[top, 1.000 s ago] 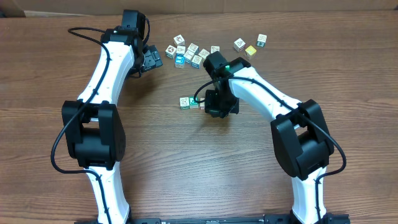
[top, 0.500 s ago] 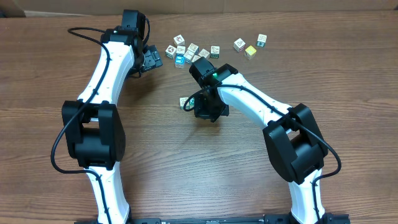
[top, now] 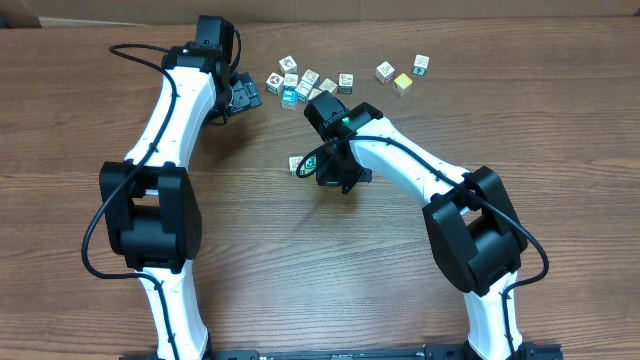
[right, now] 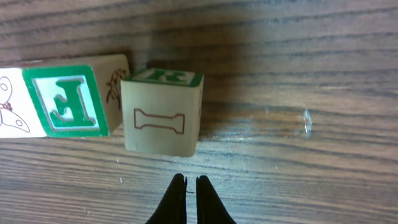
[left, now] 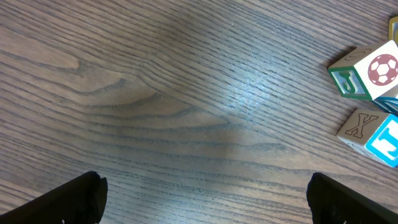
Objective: Form a horizontal line
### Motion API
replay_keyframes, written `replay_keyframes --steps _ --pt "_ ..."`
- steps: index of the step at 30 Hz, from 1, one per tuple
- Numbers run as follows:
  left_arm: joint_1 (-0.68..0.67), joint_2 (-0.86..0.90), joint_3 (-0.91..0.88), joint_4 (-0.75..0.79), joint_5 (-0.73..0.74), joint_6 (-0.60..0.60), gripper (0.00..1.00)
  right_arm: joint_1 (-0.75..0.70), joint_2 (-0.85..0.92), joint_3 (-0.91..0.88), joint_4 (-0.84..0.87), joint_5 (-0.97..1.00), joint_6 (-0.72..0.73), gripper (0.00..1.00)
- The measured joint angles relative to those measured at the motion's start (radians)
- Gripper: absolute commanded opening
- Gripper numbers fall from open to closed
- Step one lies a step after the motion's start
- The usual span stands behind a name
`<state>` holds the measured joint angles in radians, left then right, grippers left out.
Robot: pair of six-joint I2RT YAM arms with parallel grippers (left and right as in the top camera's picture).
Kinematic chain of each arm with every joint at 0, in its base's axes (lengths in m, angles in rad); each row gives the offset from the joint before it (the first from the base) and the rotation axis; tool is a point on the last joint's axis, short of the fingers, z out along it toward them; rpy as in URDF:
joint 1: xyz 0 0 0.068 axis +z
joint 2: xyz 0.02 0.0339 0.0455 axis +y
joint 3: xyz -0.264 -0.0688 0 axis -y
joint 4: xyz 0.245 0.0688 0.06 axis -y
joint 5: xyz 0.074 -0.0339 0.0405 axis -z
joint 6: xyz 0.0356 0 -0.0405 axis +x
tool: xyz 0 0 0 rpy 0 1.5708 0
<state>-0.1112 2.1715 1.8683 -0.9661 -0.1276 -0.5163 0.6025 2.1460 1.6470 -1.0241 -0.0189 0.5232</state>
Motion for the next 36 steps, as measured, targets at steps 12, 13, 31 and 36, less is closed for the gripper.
replay_keyframes --steps 12,13,31,36 --pt "0.0 0.0 0.0 0.0 0.0 0.0 1.0 0.0 0.0 -0.05 0.038 0.002 0.0 0.04" --pt "0.0 0.0 0.0 0.0 0.0 0.0 1.0 0.0 0.0 -0.053 0.039 0.002 0.0 0.04" --pt "0.0 0.0 0.0 0.0 0.0 0.0 1.0 0.0 0.0 -0.055 0.091 0.005 -0.002 0.04" --pt "0.0 0.0 0.0 0.0 0.0 0.0 0.99 0.0 0.0 -0.055 0.117 0.007 -0.004 0.04"
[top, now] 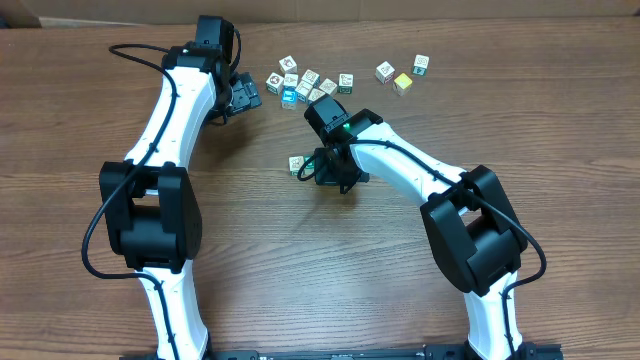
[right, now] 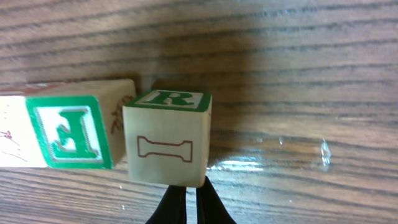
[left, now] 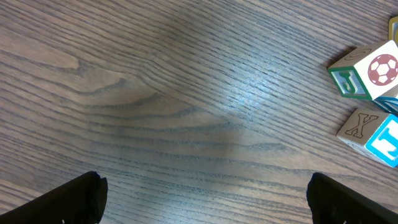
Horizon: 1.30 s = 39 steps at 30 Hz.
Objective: Form a horizontal line
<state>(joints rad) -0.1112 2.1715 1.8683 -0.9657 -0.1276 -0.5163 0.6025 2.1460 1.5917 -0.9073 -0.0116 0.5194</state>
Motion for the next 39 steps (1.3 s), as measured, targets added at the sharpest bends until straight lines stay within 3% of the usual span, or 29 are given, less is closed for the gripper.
replay_keyframes --steps 16,23,29,39 --pt "0.0 0.0 0.0 0.0 0.0 0.0 1.0 -0.004 0.0 0.0 -0.046 0.0 -0.001 0.04" --pt "0.0 0.0 0.0 0.0 0.0 0.0 1.0 -0.079 0.0 -0.001 -0.098 0.0 -0.019 0.04" --pt "0.0 0.0 0.0 0.0 0.0 0.0 1.0 -0.17 0.0 -0.001 -0.048 -0.014 -0.023 0.04" --pt "0.0 0.0 0.0 0.0 0.0 0.0 1.0 -0.167 0.0 -0.001 0.039 -0.043 -0.049 0.04"
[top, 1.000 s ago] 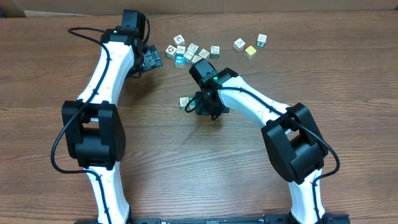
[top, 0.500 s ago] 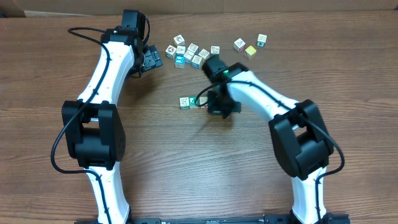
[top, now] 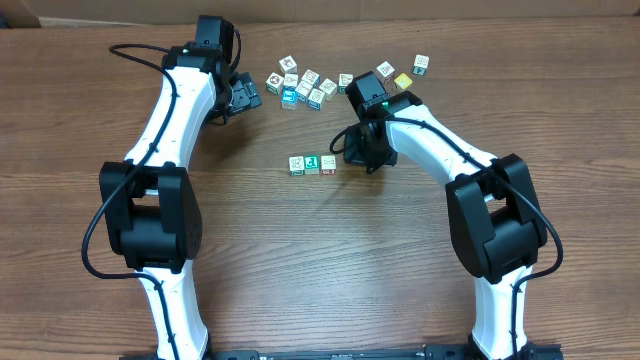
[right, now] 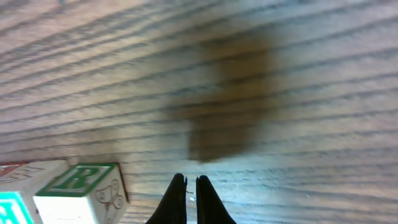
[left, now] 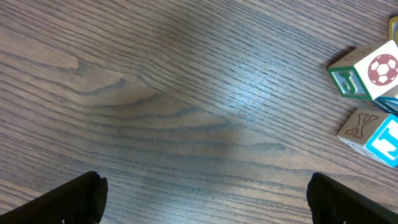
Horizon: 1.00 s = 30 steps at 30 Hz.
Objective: Form a horizontal line
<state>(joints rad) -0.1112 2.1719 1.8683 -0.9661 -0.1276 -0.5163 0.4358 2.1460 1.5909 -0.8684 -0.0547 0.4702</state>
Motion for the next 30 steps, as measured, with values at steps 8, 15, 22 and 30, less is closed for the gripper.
replay_keyframes --steps 8,15,22,30 --pt "0.0 0.0 0.0 0.0 0.0 0.0 0.99 0.0 0.0 -0.003 0.021 -0.002 -0.023 0.04" --pt "0.0 0.0 0.0 0.0 0.0 0.0 1.0 0.0 0.0 -0.011 0.016 -0.047 -0.026 0.04" --pt "0.0 0.0 0.0 0.0 0.0 0.0 0.99 0.011 0.0 -0.011 0.028 -0.077 -0.026 0.04" --pt "0.0 0.0 0.0 0.0 0.0 0.0 1.0 0.038 0.0 -0.011 0.039 -0.085 -0.026 0.04"
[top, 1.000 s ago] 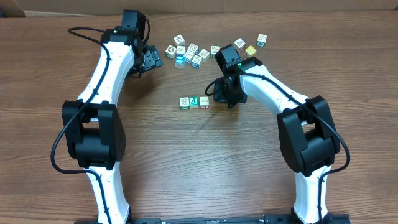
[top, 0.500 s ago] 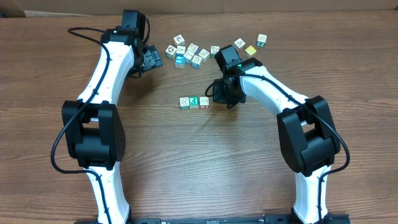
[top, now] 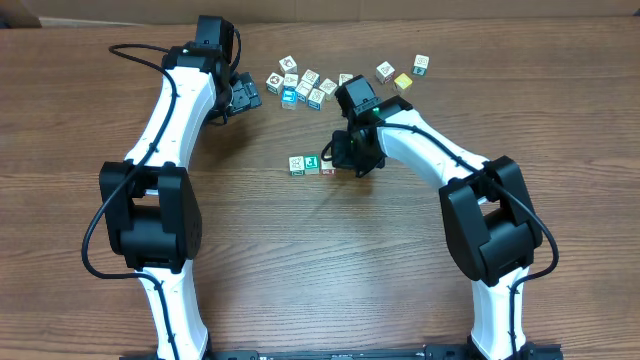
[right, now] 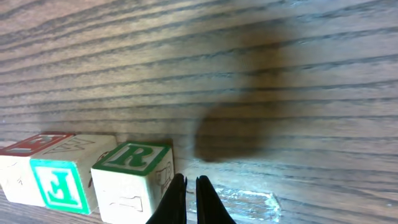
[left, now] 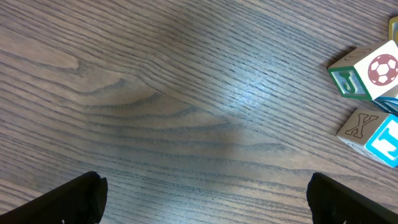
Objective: Form a horizontal line
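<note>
Three letter blocks stand side by side in a short row [top: 305, 164] at mid-table. In the right wrist view they are a green R block [right: 132, 176], a green F block [right: 58, 182] and a red-topped block [right: 22, 163]. My right gripper [right: 186, 188] is shut on nothing, its tips low at the R block's right side. My left gripper [left: 205, 196] is open over bare wood at the back left, with a J and football block [left: 364, 72] and an X block [left: 372, 133] off to its right.
Several loose blocks lie in a cluster [top: 303, 84] at the back of the wooden table [top: 330, 260], with three more [top: 402, 72] further right. The left arm [top: 180, 110] reaches along the left side, the right arm [top: 430, 150] across from the right.
My right gripper, still shut, has moved left from a spot off the row's right end and now sits against the R block's right side. The left gripper has not moved.
First the R block sat a little out of line with the F block, my shut right gripper in front of it. Then the tips were right at the R block. Later three blocks stood in a row with the gripper off right; now it is back at that end.
</note>
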### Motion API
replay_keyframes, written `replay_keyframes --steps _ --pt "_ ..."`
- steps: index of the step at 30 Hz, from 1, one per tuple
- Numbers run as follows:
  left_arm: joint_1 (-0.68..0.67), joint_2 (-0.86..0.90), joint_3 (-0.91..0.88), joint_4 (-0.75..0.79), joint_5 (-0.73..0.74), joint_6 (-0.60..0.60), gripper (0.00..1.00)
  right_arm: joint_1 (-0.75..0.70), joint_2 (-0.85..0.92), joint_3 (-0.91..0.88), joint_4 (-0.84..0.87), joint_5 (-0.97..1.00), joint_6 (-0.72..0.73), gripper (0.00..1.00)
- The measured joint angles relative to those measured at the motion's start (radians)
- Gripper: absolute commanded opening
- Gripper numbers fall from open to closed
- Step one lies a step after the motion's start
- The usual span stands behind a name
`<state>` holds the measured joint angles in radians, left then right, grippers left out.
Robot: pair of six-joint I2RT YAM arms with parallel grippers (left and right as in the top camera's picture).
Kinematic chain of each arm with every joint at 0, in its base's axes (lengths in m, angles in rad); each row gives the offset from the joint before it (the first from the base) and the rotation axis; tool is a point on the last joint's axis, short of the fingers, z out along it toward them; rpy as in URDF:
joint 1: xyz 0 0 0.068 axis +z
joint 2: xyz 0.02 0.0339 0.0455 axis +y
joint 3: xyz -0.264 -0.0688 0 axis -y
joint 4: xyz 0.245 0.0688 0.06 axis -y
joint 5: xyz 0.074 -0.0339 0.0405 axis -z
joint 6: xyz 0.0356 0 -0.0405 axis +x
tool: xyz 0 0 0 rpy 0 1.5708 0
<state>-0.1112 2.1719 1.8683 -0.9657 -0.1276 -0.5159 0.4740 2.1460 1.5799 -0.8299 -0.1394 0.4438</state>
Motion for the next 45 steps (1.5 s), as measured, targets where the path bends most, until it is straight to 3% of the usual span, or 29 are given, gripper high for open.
replay_keyframes --steps 45 --pt "0.0 0.0 0.0 0.0 0.0 0.0 1.0 0.006 0.0 0.0 0.029 -0.019 -0.052 0.04"
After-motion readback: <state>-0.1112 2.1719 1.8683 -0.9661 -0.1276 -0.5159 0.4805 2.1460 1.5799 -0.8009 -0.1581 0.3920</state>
